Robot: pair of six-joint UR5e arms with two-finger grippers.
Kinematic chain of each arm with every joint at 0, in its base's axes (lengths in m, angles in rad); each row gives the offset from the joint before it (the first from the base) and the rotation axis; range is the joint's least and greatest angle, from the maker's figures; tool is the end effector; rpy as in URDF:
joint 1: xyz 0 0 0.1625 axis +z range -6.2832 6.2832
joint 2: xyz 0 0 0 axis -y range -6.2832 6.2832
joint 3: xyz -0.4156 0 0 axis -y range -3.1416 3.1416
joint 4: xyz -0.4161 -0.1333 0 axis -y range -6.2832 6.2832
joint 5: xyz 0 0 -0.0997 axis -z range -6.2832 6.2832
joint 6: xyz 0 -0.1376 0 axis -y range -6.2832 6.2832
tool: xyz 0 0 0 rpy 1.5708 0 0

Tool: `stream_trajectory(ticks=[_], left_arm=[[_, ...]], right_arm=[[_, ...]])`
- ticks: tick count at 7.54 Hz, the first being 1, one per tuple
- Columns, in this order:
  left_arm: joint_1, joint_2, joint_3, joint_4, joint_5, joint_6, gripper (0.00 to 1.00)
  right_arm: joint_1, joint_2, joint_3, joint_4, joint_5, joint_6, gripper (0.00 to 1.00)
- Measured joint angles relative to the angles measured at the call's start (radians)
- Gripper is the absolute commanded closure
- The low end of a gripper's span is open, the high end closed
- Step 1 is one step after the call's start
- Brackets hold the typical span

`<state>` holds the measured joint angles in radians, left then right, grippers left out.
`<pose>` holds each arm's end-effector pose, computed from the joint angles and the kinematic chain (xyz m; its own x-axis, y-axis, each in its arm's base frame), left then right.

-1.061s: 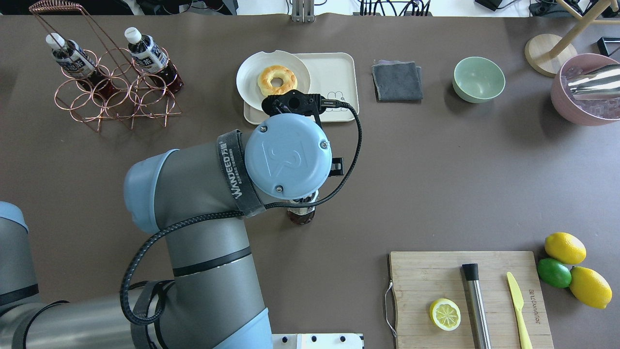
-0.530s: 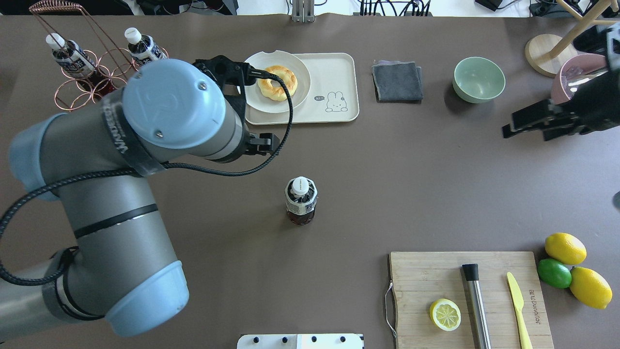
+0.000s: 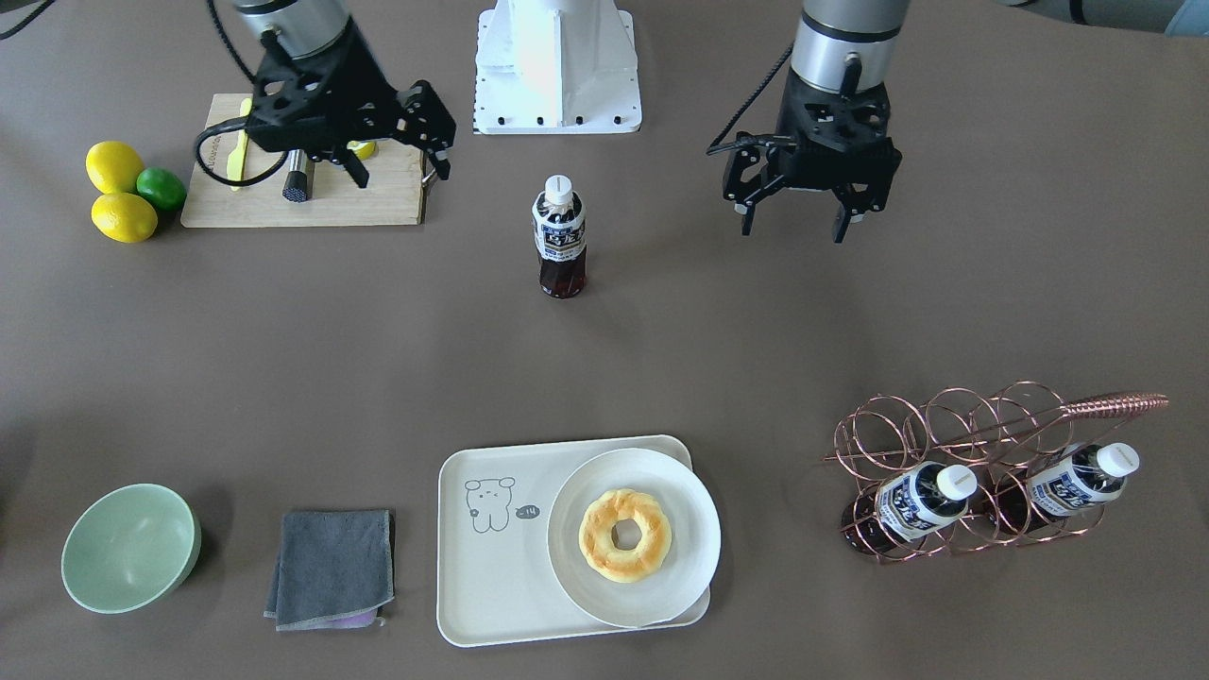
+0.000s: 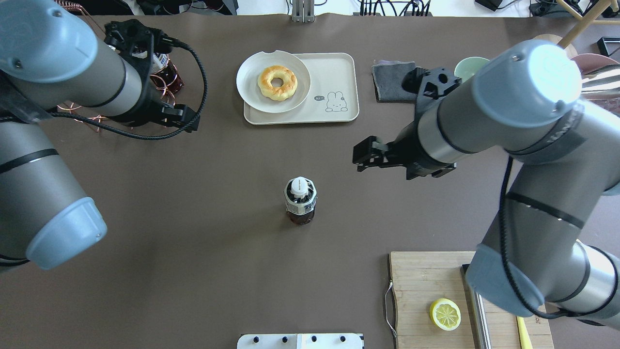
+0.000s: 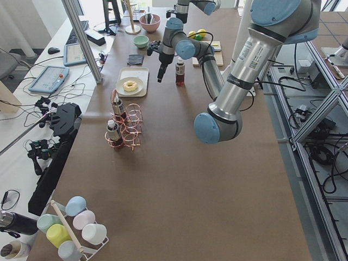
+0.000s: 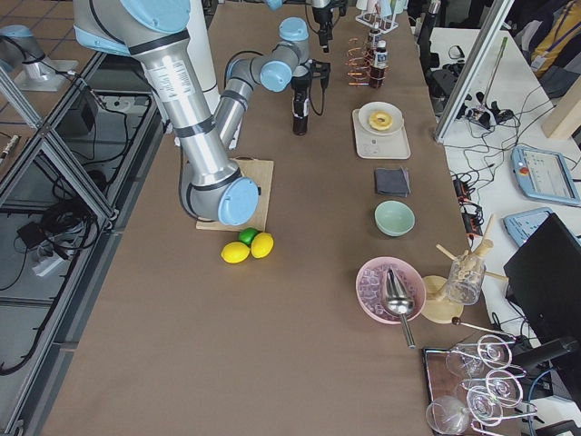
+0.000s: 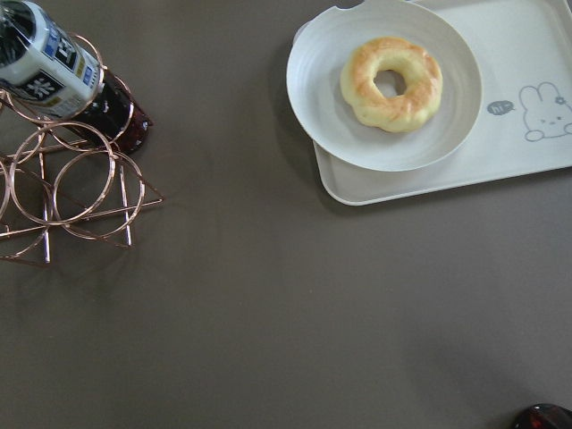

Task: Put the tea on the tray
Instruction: 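Open the left gripper and withdraw it while the right gripper approaches the bottle, then lower the right gripper onto the bottle cap and grasp the bottle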

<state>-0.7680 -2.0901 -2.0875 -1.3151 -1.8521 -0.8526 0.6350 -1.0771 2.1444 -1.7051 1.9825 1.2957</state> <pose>0.3527 -0.4728 0.1891 0.7317 0.1722 -0.6596 0.0604 0.9474 0.3144 -0.4031 -0.3942 0.1590 0.5387 0.0877 0.8379 -0.1439 0.9895 -0.0111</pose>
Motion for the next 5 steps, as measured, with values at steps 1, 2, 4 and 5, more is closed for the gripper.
stream_trajectory(ticks=[1, 2, 4, 5], left_arm=[[-0.049, 0.081, 0.003, -0.08, -0.051, 0.065, 0.03], [-0.098, 0.155, 0.01, -0.148, -0.095, 0.124, 0.03], [-0.197, 0.27, 0.01, -0.217, -0.178, 0.252, 0.03], [-0.254, 0.332, 0.004, -0.247, -0.219, 0.32, 0.03]], right_arm=[[-0.076, 0.082, -0.005, -0.077, -0.082, 0.04, 0.0], [-0.132, 0.138, -0.017, -0.119, -0.144, 0.062, 0.01], [-0.213, 0.235, -0.057, -0.204, -0.261, 0.096, 0.07], [-0.237, 0.265, -0.081, -0.229, -0.302, 0.096, 0.1]])
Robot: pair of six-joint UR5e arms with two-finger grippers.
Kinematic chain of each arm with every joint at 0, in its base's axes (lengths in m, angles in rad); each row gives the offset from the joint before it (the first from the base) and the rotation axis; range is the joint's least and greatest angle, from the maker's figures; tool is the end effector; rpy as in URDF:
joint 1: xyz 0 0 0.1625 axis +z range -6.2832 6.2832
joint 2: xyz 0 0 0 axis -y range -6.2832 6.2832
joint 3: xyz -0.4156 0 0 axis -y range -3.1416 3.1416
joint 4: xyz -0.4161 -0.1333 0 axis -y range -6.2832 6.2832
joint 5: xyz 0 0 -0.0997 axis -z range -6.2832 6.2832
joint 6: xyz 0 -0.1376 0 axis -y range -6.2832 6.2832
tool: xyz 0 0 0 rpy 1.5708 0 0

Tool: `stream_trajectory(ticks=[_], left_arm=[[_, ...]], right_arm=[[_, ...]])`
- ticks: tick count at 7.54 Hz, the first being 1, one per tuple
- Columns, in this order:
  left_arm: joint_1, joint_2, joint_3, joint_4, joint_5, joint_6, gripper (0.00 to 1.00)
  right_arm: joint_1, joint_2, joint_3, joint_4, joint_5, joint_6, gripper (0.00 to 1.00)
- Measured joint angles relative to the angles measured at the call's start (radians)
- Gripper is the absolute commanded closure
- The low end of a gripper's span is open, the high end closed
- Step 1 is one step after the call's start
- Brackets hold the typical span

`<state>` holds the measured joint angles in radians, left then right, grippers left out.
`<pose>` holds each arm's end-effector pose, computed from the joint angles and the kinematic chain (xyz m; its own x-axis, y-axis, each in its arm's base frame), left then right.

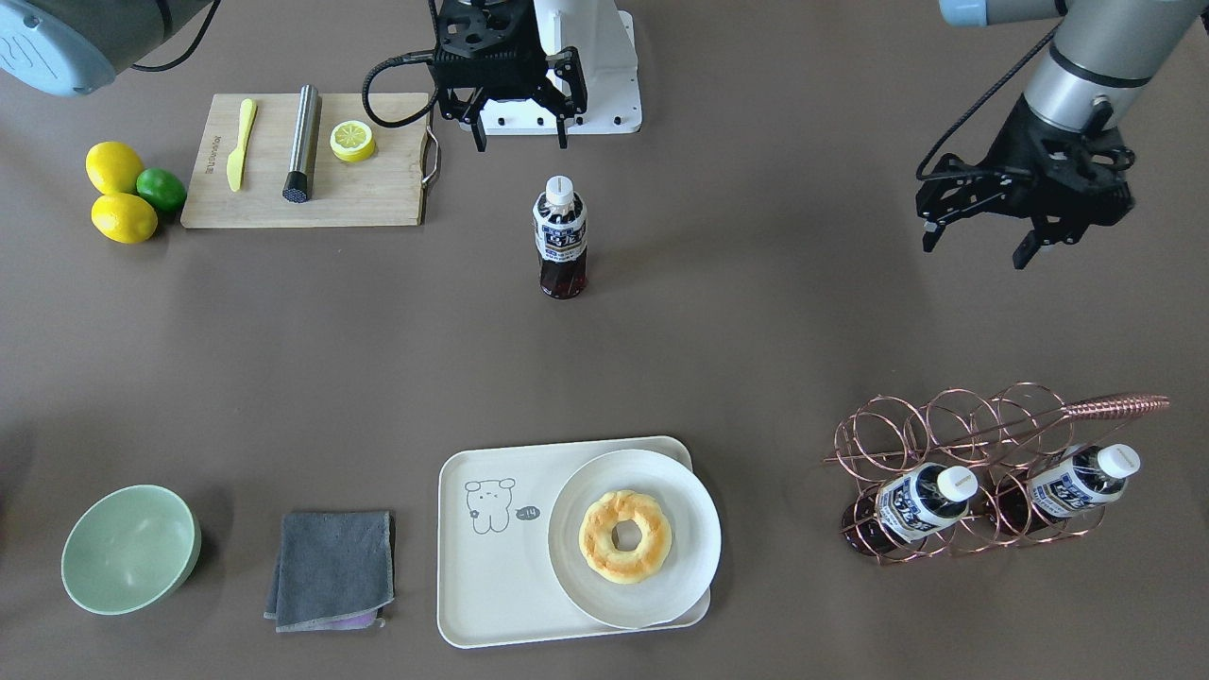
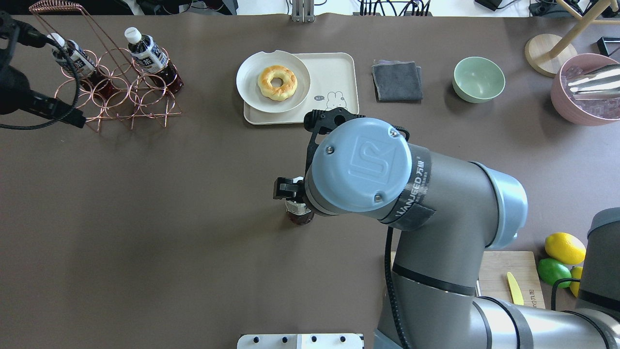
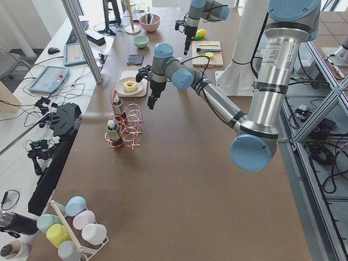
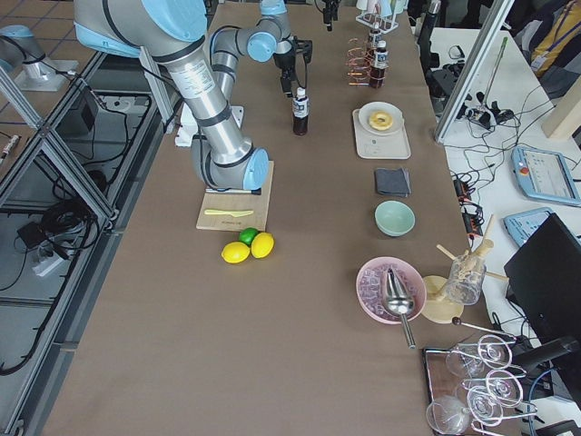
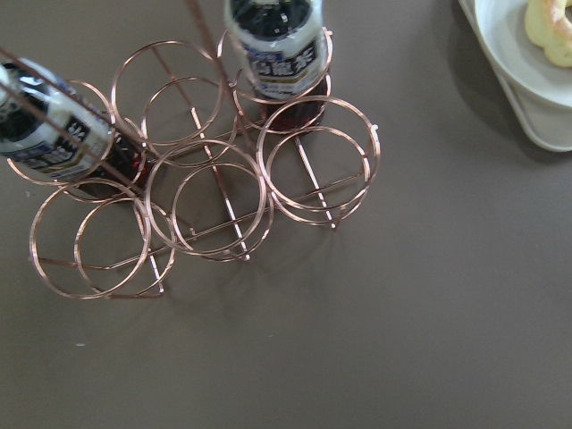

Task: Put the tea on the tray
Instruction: 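Lower the right gripper onto the bottle cap and grasp the bottle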

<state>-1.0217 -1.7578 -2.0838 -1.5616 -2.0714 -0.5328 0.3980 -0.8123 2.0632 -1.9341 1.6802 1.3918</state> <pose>0.2293 -0.5036 0.3323 0.7114 0.2852 -0.6423 -0.0475 0.9314 0.3609 -0.4941 -0.3360 0.0782 0.6273 0.0718 0.7754 -0.1987 0.9775 0.0703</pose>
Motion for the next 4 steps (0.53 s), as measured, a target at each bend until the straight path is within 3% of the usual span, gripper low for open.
stream_trajectory(ticks=[2, 4], left_arm=[[-0.082, 0.122, -0.001, -0.098, -0.068, 0.086, 0.03], [-0.106, 0.162, -0.006, -0.135, -0.083, 0.1, 0.03]], right_arm=[[-0.022, 0.063, -0.082, -0.012, -0.068, -0.057, 0.13], [-0.03, 0.101, -0.129, -0.011, -0.112, -0.143, 0.14]])
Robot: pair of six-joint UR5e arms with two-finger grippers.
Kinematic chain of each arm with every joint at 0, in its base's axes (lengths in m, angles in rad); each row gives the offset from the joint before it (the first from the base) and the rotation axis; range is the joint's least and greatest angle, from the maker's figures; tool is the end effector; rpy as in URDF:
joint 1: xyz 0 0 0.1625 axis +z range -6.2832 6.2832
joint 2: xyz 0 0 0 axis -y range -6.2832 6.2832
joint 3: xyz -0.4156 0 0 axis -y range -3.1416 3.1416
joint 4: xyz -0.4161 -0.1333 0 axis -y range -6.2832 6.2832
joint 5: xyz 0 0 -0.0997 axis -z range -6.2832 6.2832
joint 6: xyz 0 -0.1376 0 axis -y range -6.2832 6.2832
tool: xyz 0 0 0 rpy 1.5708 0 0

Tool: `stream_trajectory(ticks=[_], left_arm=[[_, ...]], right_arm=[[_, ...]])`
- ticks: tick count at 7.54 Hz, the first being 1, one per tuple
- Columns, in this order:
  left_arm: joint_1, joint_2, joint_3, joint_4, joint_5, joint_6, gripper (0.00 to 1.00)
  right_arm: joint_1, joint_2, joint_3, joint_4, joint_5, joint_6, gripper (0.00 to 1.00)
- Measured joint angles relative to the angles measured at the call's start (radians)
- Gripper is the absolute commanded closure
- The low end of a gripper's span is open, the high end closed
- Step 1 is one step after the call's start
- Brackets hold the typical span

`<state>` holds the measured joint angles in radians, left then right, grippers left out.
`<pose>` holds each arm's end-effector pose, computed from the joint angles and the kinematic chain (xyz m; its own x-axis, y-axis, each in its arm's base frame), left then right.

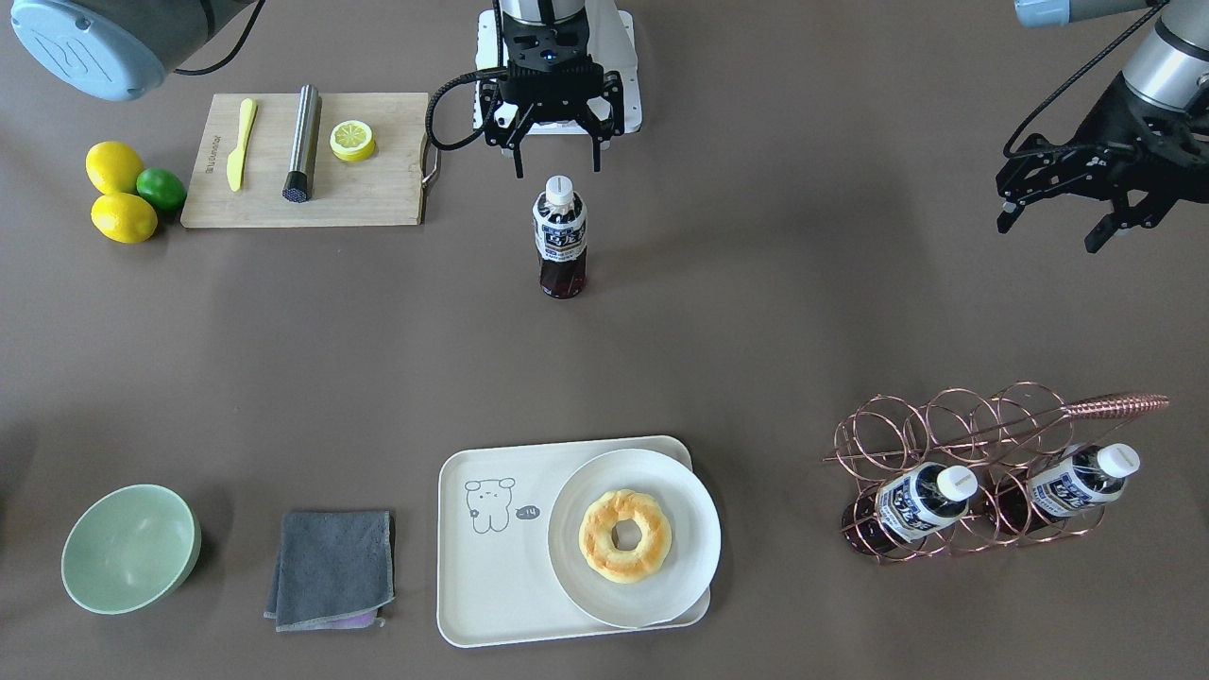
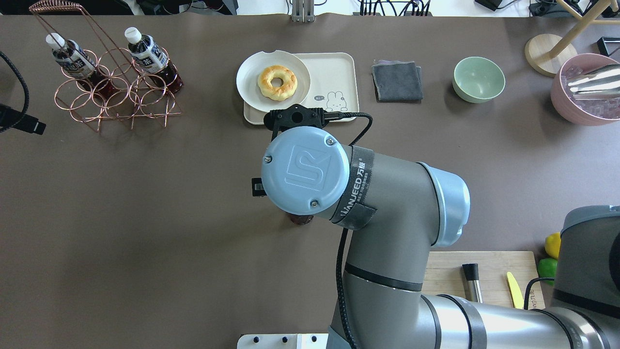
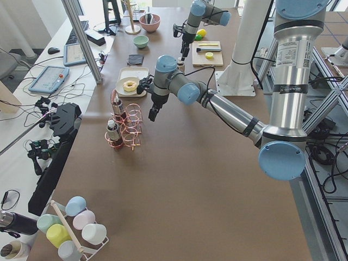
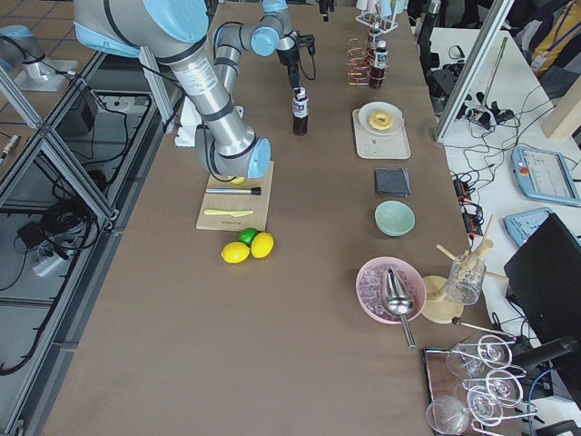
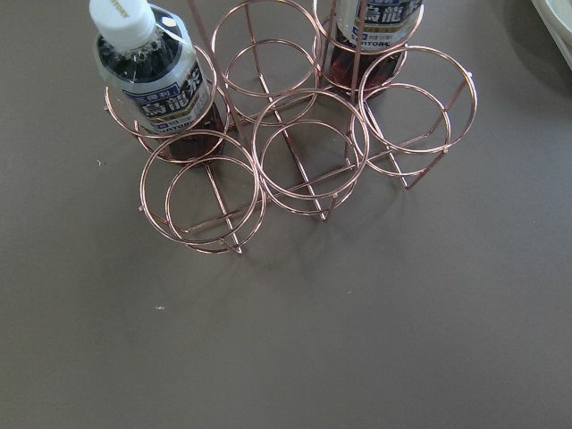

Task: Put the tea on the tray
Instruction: 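Lower the right gripper onto the bottle cap and grasp the bottle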

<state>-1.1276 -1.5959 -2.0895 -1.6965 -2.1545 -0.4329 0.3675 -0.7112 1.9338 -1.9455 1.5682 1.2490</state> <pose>0.1693 -0.4907 0.3908 0.6922 0.3081 -0.6526 -0.0505 0.9228 0.3821 -0.5361 -0.3496 0.0589 0.6999 -0.0694 0.7109 -0.1473 0.9598 0.2388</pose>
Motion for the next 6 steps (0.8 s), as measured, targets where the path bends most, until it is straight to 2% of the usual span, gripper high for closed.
stream_trajectory(ticks=[3, 5, 6], left_arm=[[-0.028, 0.013, -0.011, -0.006, -0.02, 0.001, 0.03], [-0.038, 0.015, -0.014, -0.006, -0.031, 0.0, 0.03], [-0.04, 0.024, -0.018, -0.007, -0.032, 0.001, 0.03]], right_arm=[[-0.003, 0.009, -0.041, 0.004, -0.032, -0.066, 0.18], [-0.005, 0.005, -0.05, 0.019, -0.031, -0.07, 0.28], [-0.006, 0.003, -0.052, 0.023, -0.031, -0.071, 0.39]])
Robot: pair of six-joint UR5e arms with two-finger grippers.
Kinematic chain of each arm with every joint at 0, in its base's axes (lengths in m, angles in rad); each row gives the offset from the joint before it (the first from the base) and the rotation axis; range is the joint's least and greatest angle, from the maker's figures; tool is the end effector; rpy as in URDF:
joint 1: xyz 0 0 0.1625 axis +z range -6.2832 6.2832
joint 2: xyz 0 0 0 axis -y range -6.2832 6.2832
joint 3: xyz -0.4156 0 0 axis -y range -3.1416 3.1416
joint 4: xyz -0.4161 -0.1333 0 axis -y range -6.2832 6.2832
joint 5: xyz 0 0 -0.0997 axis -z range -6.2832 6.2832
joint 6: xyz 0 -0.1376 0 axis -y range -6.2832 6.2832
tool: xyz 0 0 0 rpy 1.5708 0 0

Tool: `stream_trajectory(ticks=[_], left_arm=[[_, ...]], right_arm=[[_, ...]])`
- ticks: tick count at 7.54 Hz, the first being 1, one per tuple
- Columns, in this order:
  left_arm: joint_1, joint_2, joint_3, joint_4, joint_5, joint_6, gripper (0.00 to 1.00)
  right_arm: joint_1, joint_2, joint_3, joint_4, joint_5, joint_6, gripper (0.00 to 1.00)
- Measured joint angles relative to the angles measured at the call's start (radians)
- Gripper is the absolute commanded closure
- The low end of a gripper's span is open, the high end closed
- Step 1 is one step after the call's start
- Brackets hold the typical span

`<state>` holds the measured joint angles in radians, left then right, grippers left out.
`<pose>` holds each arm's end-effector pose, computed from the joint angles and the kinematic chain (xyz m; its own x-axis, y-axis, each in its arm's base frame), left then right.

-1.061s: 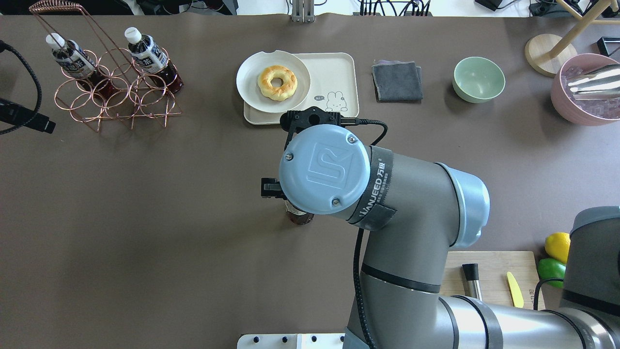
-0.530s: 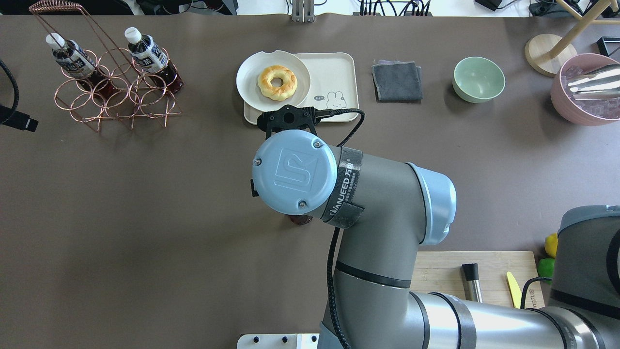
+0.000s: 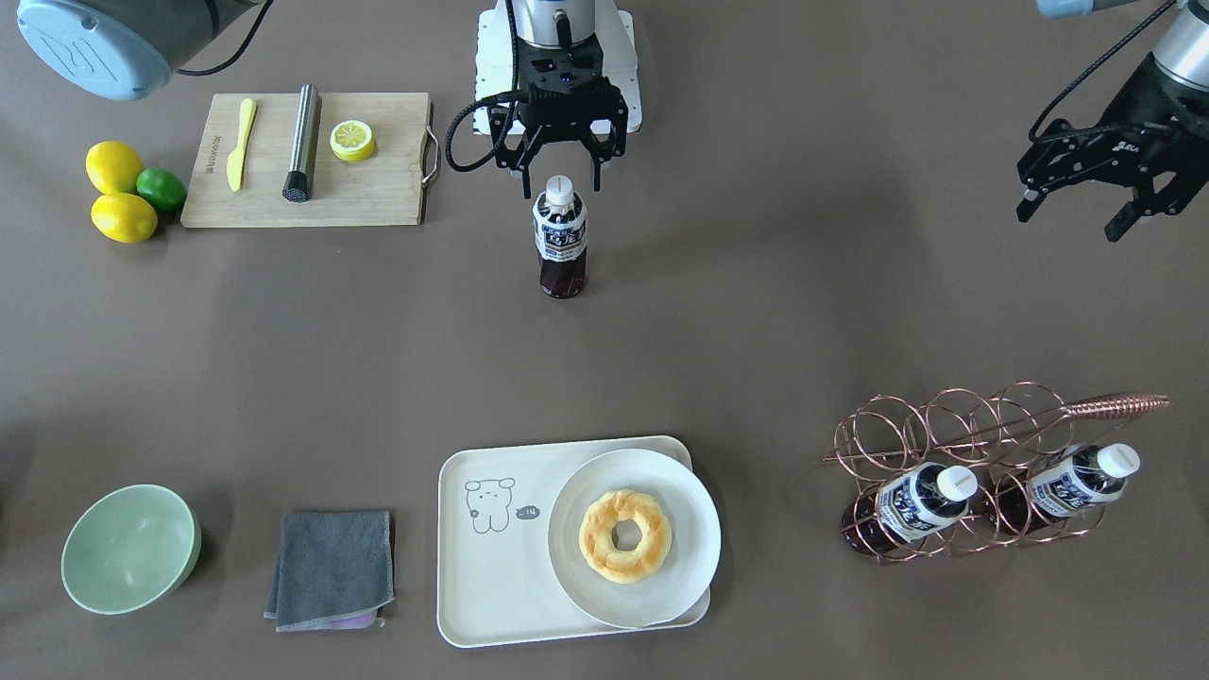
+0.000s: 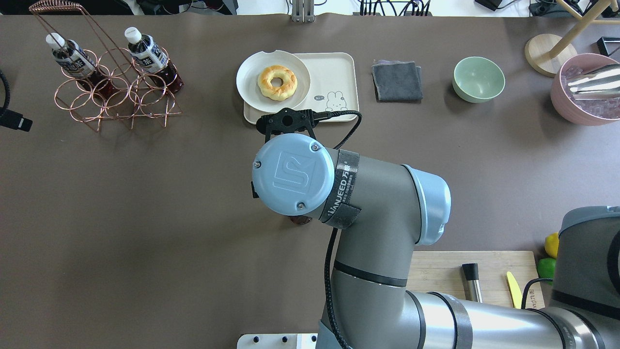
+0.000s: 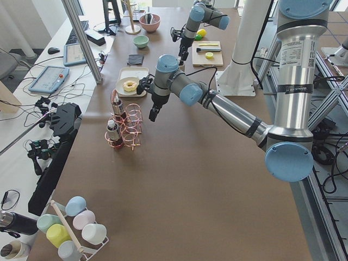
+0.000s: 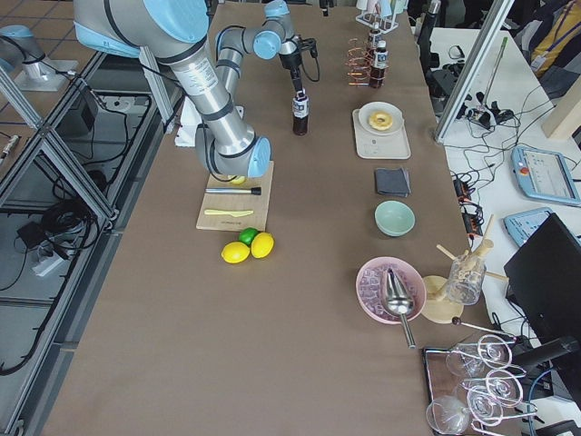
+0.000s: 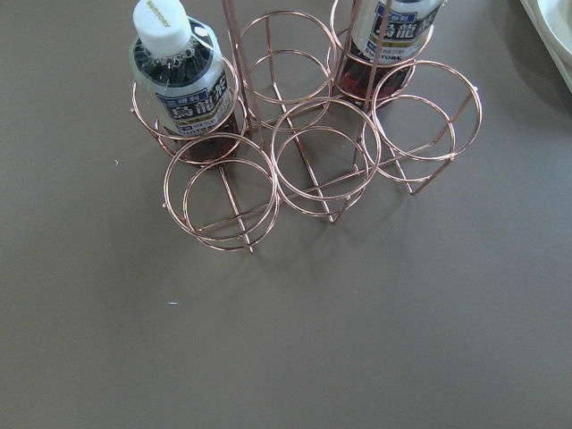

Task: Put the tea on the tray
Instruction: 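Lower the right gripper onto the bottle cap and grasp the bottle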

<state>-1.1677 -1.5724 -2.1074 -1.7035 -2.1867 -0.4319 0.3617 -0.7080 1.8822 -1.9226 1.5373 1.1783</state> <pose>0.1489 -0.4864 0.3908 0.6825 0.2892 -0.6712 -0.0237 0.9266 0.3752 -0.5545 -0.3573 0.0695 0.7321 -0.1317 0.6683 -0.1045 0.9478 0.3013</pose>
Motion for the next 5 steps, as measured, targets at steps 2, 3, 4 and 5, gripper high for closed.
stream_trajectory(ticks=[2, 3, 4, 5], left_arm=[[-0.001, 0.007, -0.007, -0.001, -0.001, 0.0, 0.03], [-0.001, 0.008, -0.008, -0.001, -0.001, 0.0, 0.03], [-0.001, 0.009, -0.008, -0.001, -0.001, 0.0, 0.03], [-0.001, 0.009, -0.009, -0.001, 0.0, 0.0, 0.03]], right_arm=[[0.0, -0.003, 0.001, 0.004, 0.001, 0.001, 0.67], [0.0, -0.003, 0.002, 0.005, 0.002, 0.003, 0.86], [0.0, -0.003, 0.002, 0.005, 0.002, 0.004, 1.0], [0.0, -0.003, 0.002, 0.005, 0.003, 0.004, 1.0]])
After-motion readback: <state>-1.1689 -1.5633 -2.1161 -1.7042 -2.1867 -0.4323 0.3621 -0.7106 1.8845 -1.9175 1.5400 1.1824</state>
